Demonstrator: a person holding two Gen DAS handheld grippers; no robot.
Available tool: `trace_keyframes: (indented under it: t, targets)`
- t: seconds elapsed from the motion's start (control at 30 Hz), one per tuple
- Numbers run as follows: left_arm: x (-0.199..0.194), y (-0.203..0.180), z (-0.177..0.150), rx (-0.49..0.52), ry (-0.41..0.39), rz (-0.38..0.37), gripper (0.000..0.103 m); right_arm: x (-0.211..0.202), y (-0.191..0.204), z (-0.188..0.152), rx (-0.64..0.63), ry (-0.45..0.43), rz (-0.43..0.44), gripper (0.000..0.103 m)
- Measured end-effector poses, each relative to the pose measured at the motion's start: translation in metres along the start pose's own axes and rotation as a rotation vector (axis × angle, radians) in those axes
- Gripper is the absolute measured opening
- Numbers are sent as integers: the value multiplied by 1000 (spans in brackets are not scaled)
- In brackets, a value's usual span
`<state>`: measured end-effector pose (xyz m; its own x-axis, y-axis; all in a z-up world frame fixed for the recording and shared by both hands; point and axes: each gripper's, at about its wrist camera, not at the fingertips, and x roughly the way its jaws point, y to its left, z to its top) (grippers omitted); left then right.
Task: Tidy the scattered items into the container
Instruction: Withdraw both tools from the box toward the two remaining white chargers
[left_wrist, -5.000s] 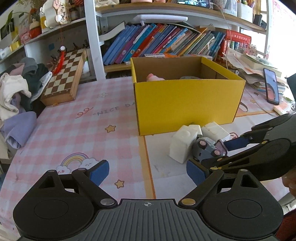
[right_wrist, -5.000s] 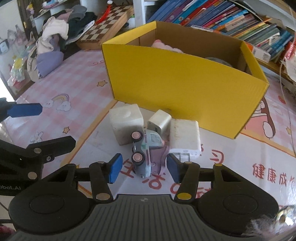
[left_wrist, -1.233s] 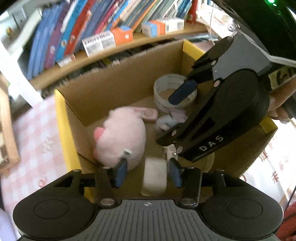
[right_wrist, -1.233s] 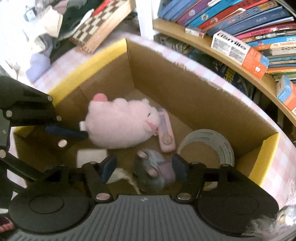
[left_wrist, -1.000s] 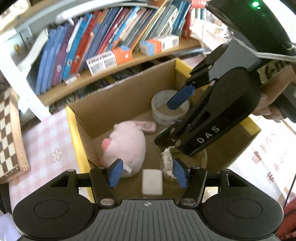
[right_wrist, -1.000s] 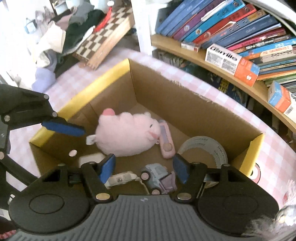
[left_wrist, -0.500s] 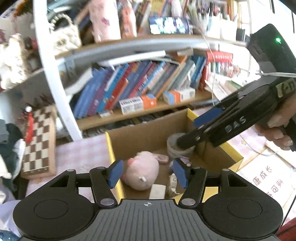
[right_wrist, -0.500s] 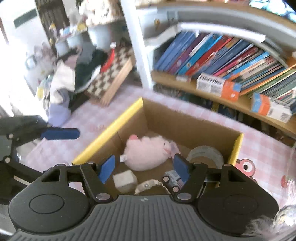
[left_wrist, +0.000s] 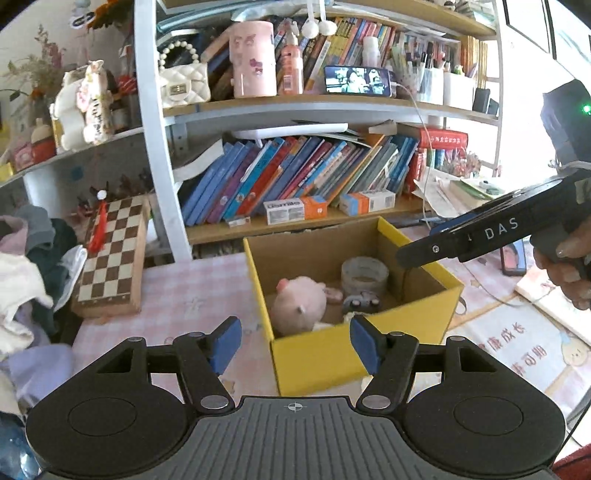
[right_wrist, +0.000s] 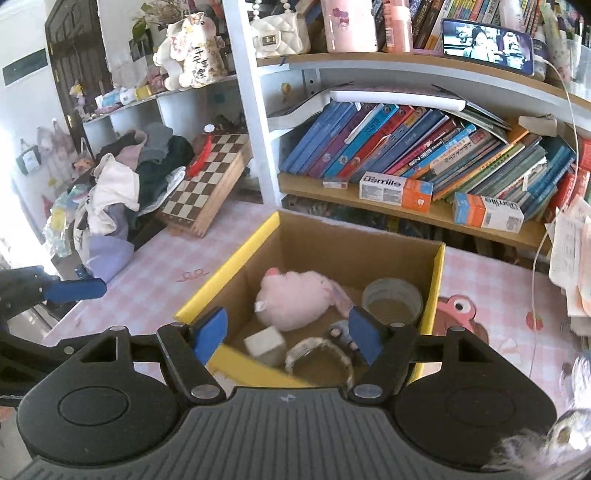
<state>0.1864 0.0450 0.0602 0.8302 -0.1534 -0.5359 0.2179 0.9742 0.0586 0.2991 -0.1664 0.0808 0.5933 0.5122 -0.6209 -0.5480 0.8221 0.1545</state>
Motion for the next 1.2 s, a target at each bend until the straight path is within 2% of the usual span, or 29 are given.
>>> trace_keyframes:
  t: [0.13, 0.17, 0.2, 0.33, 0.43, 0.57, 0.83, 1.0, 1.2]
  targets:
    - [-20, 1, -11, -1, -31, 6, 68, -16, 15, -19, 40, -17, -19, 72]
    - [-24, 1, -13, -6, -43, 15, 72, -20, 18, -24, 51, -25, -34, 73]
    - [-29, 1, -17, -16, -61, 36, 77, -24, 21, -30, 61, -36, -54, 76]
    - [-43, -2, -30, -31, -99, 84, 81, -41, 33, -57, 55, -76, -173, 84]
    - [-48, -4, -38, -30, -90, 85, 82, -49, 36, -78, 51, -68, -227, 84]
    - [-54, -8, -50, -26, -68, 101, 89, -60, 38, -106, 77, -61, -279, 85]
    - [-51, -28, -75, 1, -24, 95, 90, -66, 63, -144, 23, -57, -344, 86]
    - [-50, -39, -84, 10, -5, 72, 92, -68, 79, -166, -20, -55, -382, 91]
    - [-51, -47, -88, 49, 6, 66, 94, -61, 86, -172, -14, -36, -365, 91]
